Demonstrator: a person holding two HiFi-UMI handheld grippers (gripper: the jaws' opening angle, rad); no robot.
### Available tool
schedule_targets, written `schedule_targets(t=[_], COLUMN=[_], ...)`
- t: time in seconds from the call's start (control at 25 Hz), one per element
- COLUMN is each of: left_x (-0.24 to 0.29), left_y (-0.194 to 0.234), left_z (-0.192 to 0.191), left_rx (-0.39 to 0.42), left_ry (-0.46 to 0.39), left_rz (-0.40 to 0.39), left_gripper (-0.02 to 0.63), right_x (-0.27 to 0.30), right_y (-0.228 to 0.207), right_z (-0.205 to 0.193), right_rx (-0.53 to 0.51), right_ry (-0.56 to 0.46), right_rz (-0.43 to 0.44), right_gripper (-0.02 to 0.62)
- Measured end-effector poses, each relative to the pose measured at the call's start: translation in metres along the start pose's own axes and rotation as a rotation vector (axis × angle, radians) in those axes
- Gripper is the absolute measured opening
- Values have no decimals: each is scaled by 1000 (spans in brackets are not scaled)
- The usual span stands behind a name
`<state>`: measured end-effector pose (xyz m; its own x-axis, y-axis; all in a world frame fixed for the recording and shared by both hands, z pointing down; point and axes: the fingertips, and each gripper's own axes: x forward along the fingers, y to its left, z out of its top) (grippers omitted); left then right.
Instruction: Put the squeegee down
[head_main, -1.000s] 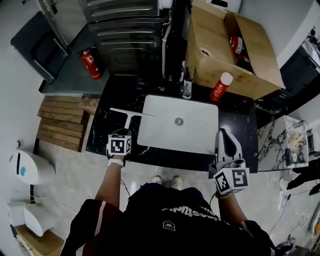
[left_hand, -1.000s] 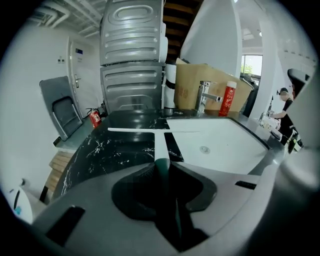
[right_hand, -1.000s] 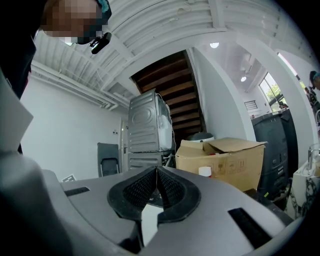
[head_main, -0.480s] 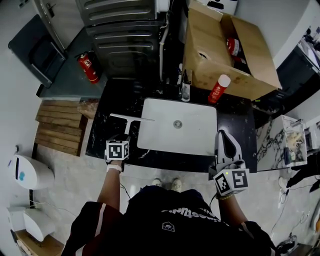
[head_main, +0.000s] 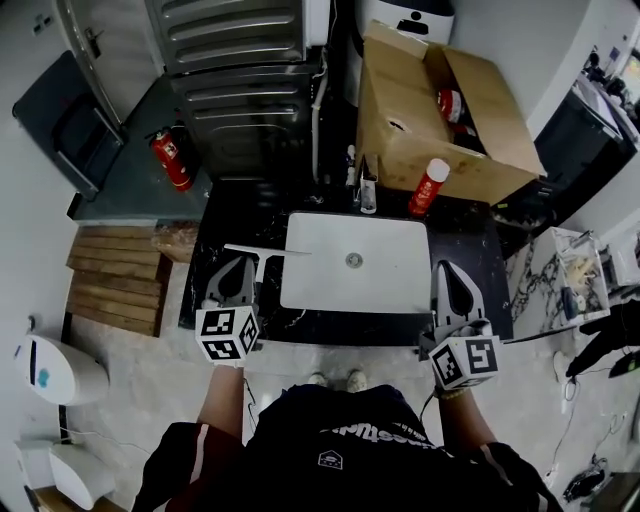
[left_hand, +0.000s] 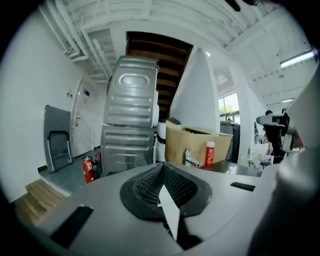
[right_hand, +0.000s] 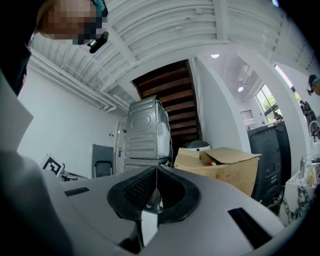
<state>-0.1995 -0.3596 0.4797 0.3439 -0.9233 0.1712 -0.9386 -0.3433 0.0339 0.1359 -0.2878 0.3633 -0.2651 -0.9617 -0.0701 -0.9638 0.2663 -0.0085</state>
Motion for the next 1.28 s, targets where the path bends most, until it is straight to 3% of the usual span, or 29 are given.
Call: schedule_targets(t=[0.2,0.36,0.84,1.28], left_x=[-25,-39,-37,-33], left_y=[-53,-97,-151,-158], left_z=[62,96,118,121], left_rx=[52,114,123,131], left_ry=[-170,-237,-245,-236], left_rz=[-35,-66,-61,-53], left_gripper=[12,11,11,12], right_x=[-12,-22,-44,-41], right_y=[12,7,-33,-44], right_z=[11,16,13,10], right_rx=[-21,-24,-20,9], right_ry=[-7,-4,18,10], right_rz=[-4,-14,-35,-12], right_gripper=[38,38,37,37])
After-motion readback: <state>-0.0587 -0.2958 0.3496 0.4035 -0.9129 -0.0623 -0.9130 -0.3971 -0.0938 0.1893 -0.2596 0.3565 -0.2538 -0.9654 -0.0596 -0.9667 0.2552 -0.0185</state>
